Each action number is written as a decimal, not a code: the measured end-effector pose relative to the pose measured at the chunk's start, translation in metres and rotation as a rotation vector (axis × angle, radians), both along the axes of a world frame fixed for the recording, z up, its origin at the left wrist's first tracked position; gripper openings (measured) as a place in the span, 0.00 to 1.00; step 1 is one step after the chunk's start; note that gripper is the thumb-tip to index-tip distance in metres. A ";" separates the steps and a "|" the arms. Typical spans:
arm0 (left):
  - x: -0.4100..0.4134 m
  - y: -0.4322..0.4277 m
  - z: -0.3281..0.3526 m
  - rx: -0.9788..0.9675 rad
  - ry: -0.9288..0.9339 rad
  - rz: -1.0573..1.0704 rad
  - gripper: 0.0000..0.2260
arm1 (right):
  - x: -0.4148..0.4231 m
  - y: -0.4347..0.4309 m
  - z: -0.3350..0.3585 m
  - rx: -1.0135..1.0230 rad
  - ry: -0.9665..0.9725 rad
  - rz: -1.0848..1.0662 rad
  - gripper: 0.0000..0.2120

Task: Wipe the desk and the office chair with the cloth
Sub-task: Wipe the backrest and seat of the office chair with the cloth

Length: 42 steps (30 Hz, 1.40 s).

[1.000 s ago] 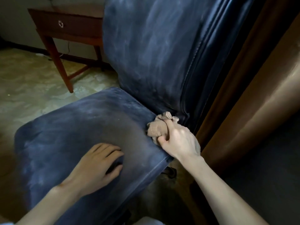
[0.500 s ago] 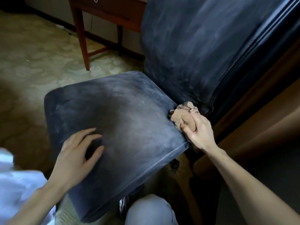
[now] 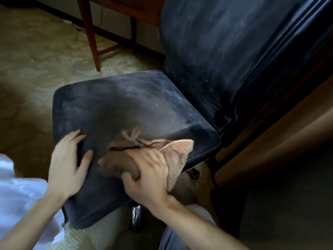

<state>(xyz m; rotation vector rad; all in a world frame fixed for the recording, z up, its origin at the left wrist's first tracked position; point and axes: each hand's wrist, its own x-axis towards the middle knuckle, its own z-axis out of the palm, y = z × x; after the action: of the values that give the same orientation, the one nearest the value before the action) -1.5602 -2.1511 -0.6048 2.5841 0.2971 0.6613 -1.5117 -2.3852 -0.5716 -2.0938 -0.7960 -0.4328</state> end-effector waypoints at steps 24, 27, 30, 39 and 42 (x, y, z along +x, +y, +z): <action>0.013 0.034 0.017 0.161 0.276 0.110 0.32 | 0.126 -0.149 -0.016 -0.224 -0.399 -0.105 0.23; 0.019 0.036 0.009 0.138 0.192 0.075 0.31 | 0.132 -0.148 -0.024 -0.218 -0.466 -0.138 0.23; 0.015 0.038 -0.002 0.123 0.103 0.076 0.30 | 0.132 -0.150 -0.029 -0.224 -0.473 -0.166 0.23; 0.002 0.028 -0.004 -0.049 -0.047 0.173 0.24 | 0.113 -0.130 -0.017 -0.101 -0.290 -0.460 0.17; -0.002 0.027 -0.007 -0.054 -0.059 0.233 0.23 | 0.078 -0.102 -0.021 -0.073 -0.267 -0.530 0.13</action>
<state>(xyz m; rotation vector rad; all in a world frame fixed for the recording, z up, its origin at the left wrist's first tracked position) -1.5619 -2.1241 -0.6118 2.4953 0.5956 0.7973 -1.4334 -2.4869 -0.5927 -2.3368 -0.3913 -0.9964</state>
